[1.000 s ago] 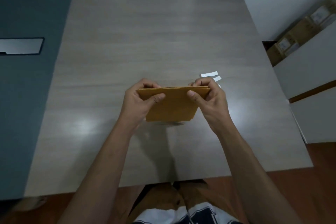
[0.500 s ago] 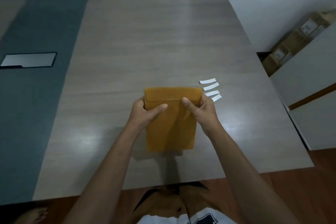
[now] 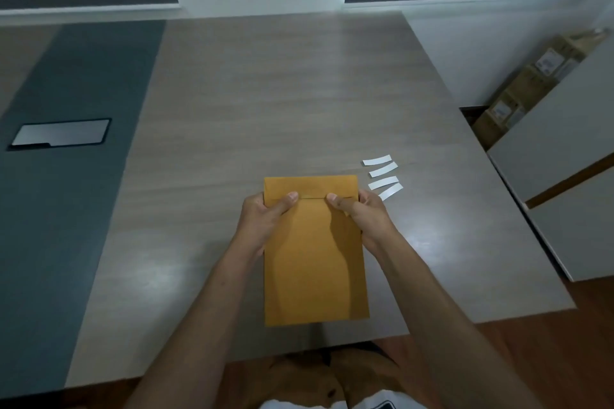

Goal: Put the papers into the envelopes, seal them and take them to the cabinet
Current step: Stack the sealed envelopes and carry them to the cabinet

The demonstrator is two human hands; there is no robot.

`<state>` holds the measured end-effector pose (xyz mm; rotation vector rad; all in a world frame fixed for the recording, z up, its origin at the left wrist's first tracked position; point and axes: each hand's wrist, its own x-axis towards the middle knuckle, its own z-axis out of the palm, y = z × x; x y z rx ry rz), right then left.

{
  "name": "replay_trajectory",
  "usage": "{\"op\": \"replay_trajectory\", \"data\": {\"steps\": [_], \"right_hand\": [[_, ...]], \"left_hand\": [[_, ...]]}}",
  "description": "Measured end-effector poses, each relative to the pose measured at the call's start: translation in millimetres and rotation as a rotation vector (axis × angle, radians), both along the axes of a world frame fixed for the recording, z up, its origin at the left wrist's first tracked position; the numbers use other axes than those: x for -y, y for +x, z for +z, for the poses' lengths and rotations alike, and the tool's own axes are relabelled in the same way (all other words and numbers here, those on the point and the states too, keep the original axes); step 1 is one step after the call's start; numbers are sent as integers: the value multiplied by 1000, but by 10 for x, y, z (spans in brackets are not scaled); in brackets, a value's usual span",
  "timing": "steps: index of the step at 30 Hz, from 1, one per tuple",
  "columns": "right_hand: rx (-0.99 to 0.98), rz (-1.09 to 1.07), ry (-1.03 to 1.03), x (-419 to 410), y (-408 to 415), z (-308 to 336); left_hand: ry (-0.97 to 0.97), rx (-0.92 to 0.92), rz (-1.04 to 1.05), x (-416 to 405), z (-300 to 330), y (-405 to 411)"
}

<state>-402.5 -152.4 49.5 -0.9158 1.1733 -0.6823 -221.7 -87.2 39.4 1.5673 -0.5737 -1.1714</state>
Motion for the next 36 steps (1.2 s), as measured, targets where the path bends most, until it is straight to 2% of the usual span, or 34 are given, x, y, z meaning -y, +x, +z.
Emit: {"op": "replay_trajectory", "data": {"steps": [9,14,20,25,36], "right_hand": [[29,132,-13,14,-573,122],[61,-24,-110,118,-1081,308],[82,-262,-196,215,-2048,530],[66,-462,-269,231,-3096,758],[-42,-619,-332,98,-5203,1419]], "left_hand": [[-46,-24,-65,366,172,-298],[-111,8,-182,768,463,-795],[-157,-17,-375,1057,761,-1821],[-157,102,-603,1144,879,-2885],[-401,98,-842,1599,1473,-5113]]}}
